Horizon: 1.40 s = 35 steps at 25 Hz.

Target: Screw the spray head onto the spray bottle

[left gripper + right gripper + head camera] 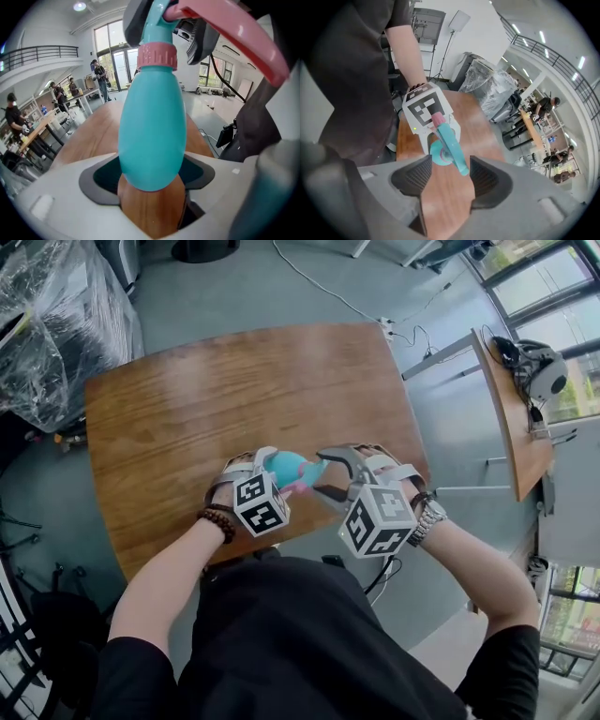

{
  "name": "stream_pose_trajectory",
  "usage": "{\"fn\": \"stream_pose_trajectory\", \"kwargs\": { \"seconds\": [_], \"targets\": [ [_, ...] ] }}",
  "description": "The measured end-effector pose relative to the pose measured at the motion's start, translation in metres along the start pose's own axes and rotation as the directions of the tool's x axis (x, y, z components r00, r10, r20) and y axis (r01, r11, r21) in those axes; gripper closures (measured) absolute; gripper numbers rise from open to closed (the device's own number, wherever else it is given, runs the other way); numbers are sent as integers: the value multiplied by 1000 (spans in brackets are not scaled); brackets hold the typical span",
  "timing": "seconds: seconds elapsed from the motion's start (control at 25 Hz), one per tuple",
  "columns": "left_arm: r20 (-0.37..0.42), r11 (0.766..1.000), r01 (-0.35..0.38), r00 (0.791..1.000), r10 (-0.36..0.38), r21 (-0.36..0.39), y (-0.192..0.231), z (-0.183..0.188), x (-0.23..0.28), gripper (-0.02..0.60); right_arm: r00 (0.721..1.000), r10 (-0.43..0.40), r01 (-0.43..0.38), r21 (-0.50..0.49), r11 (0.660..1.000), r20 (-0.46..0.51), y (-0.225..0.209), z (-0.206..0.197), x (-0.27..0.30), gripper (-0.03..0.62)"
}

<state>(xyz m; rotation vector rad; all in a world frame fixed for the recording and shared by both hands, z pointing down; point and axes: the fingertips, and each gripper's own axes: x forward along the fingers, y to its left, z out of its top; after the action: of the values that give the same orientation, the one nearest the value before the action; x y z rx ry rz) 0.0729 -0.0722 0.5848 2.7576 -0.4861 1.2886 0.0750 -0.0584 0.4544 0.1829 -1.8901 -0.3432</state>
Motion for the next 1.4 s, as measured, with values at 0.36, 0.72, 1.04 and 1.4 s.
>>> {"fn": "stream_pose_trajectory", "kwargs": {
  "seconds": [0.36,0.72,1.04,1.4],
  "targets": [
    [52,979,-67,996,78,-194,51,-18,18,184,985,-165,153,191,970,50,-18,-16,-23,356],
    [86,949,-128,984,159,-288,86,-19,47,182,945,-302,213,464,860,127,-11,-32,-29,390],
    [102,925,-162,973,208,-345,104,-21,63,181,915,-383,254,555,792,127,-6,-42,-35,493],
    [111,921,-157,972,209,-357,107,-18,70,170,907,-399,233,627,743,135,0,-44,-30,537]
  ]
}}
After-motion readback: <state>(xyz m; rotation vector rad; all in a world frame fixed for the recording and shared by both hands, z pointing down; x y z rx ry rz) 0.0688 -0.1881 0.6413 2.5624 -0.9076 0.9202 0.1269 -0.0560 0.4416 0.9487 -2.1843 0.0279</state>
